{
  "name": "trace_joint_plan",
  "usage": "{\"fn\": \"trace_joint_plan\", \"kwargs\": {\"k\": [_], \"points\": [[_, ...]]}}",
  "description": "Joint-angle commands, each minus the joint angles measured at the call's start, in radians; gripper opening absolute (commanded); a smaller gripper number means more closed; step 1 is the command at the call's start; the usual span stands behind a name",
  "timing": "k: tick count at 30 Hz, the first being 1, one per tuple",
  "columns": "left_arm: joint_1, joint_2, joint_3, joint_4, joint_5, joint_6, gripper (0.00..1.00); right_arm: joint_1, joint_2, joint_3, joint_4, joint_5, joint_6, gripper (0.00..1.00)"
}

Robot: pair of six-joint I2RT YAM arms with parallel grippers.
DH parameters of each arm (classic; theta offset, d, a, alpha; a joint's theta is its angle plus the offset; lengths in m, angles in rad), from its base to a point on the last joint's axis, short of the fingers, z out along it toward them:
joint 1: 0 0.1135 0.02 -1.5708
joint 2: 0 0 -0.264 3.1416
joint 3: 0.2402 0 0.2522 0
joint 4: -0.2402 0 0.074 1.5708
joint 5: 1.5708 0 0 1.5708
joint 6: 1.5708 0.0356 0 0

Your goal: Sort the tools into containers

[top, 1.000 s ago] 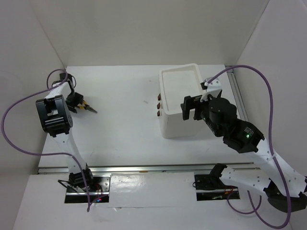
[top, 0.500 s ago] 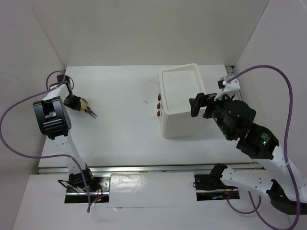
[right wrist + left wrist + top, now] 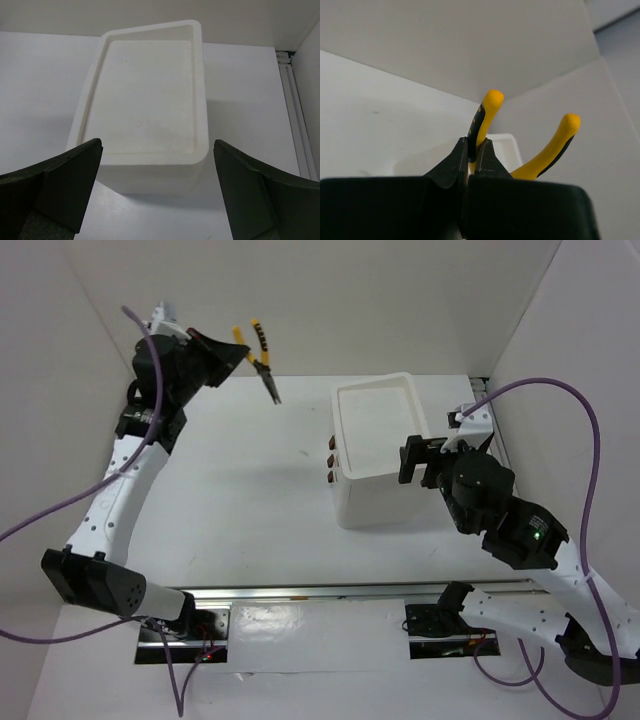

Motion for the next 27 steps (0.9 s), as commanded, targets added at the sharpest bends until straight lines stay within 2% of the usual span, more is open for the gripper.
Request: {"fn": "trace_joint_plan", "kwargs": {"k": [1,2,6,10,13,23,24,25,27], "points": [[-0.129,0.090,0.002,0.121,0.033,-0.055,0.00,0.009,-0.011,-0.025,0.025,0.043,0.001,1.00],[-0.156,0.121,0.002,0.191,0.033,-0.070,0.00,0.009,-0.011,-0.025,0.038,0.032,0.001,1.00],[-0.326,0.231,0.104,0.250,0.021,-0.070,0.00,0.009,-0.068,-0.038,0.094,0.032,-0.027,1.00],[-0.443,0.378,0.287,0.204,-0.025,-0.046,0.00,0.009,-0.106,-0.006,0.128,0.075,-0.051,1.00],[-0.508,0.478,0.419,0.159,-0.076,-0.034,0.00,0.018,-0.064,0.078,0.033,0.075,-0.051,1.00],[-0.542,0.502,0.359,0.117,-0.151,-0.076,0.01,0.018,-0.060,0.123,-0.030,0.104,-0.051,1.00],[-0.542,0.502,0.368,0.106,-0.151,-0.077,0.09,0.018,-0.060,0.123,-0.030,0.104,-0.051,1.00],[-0.542,0.502,0.379,0.088,-0.162,-0.077,0.30,0.018,-0.060,0.133,-0.039,0.104,-0.051,1.00],[-0.542,0.512,0.388,0.072,-0.162,-0.077,0.60,0.018,-0.048,0.144,-0.048,0.095,-0.051,1.00]]}}
